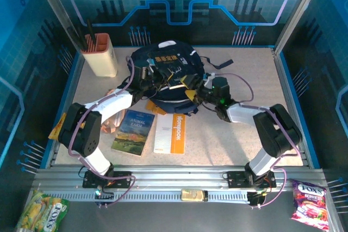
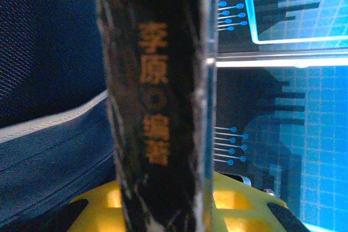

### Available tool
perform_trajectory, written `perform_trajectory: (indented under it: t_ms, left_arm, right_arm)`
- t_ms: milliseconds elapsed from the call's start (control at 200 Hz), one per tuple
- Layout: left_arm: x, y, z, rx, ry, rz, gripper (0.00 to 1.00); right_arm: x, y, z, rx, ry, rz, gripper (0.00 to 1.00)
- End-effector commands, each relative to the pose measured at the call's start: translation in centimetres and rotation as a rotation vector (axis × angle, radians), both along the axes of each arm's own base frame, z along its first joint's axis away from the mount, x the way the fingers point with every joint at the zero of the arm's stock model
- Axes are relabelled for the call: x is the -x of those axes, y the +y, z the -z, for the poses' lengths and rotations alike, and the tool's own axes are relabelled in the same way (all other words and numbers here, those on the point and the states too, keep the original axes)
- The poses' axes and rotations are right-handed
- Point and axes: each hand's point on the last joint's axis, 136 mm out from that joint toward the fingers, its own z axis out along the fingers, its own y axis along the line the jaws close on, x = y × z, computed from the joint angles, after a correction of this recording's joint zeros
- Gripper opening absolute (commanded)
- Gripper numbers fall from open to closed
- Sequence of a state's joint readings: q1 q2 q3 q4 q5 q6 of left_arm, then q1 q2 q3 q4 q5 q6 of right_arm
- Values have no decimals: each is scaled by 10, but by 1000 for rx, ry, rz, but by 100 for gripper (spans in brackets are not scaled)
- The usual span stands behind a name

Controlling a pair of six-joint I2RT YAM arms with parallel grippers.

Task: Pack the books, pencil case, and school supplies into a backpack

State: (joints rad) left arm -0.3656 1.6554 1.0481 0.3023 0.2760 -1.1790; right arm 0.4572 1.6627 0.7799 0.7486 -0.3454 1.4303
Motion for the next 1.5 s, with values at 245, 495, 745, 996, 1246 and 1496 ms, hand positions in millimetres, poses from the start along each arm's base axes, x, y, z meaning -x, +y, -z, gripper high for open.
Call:
perform_trajectory:
  t_ms: [245,495,745,996,1246,1496]
  left_arm:
    - [-12,18,-42,153,-100,-103,3]
    - [-8,20,-38,171,-90,-103,3]
    - [-6,22,-31,174,-84,-98,6]
    - [2,36,-25,112,-69,-90,37]
    - [27,61,-3,-210,35,10,76]
    - [45,66,-2,-453,-39,156,89]
  right_arm:
    - [-29,22,-13,-99,0,151,77]
    - [-34,33,-7,-54,56,186,61]
    - [-36,35,-7,-62,69,203,40]
    - [-41,34,-27,6,-26,196,12]
    - [-51,5,-63,267,-203,272,4]
    - [-56,-33,-84,375,-274,347,3]
